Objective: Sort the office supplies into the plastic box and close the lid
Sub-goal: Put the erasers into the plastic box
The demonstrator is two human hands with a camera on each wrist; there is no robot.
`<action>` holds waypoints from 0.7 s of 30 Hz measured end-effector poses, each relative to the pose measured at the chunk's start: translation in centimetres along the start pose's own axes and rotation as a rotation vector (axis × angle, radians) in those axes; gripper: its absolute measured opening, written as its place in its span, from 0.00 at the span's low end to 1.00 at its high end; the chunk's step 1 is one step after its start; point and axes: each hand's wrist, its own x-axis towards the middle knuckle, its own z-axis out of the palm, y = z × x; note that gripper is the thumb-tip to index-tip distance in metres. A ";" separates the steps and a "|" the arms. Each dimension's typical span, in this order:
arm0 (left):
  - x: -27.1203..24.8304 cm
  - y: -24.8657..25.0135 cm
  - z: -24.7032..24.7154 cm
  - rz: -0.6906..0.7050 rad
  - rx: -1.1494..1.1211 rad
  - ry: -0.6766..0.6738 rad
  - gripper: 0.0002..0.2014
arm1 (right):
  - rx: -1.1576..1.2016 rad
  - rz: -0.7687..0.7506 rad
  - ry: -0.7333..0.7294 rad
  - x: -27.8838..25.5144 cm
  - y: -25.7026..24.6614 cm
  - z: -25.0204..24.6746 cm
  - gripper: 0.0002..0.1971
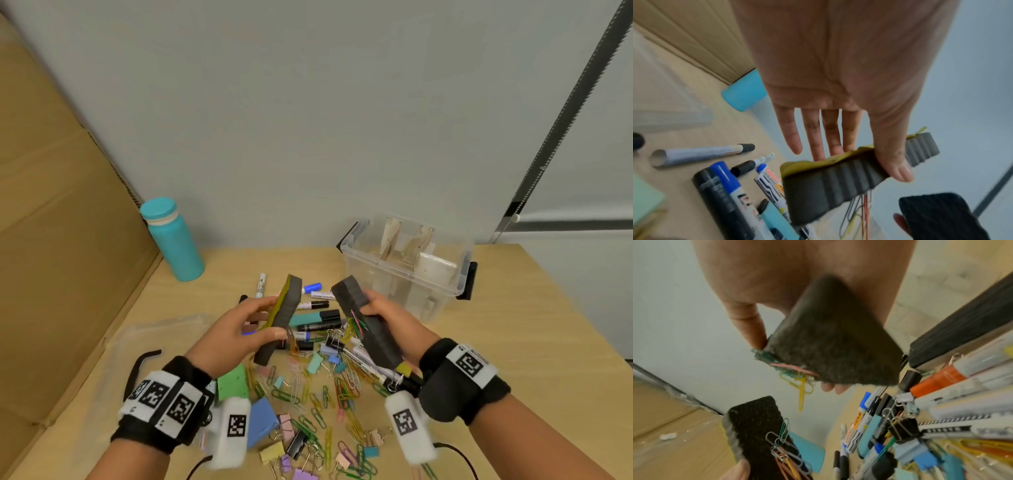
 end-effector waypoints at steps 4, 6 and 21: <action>0.4 0.1 -0.7 -0.039 -0.156 0.003 0.39 | 0.126 0.107 0.016 0.4 0.0 -0.4 0.17; 0.5 0.7 -0.7 -0.039 -0.210 0.007 0.28 | 0.163 0.124 0.020 0.8 0.0 -0.4 0.24; 3.0 1.0 0.2 -0.191 -0.672 0.080 0.23 | -0.337 -0.219 -0.021 3.0 1.6 2.3 0.31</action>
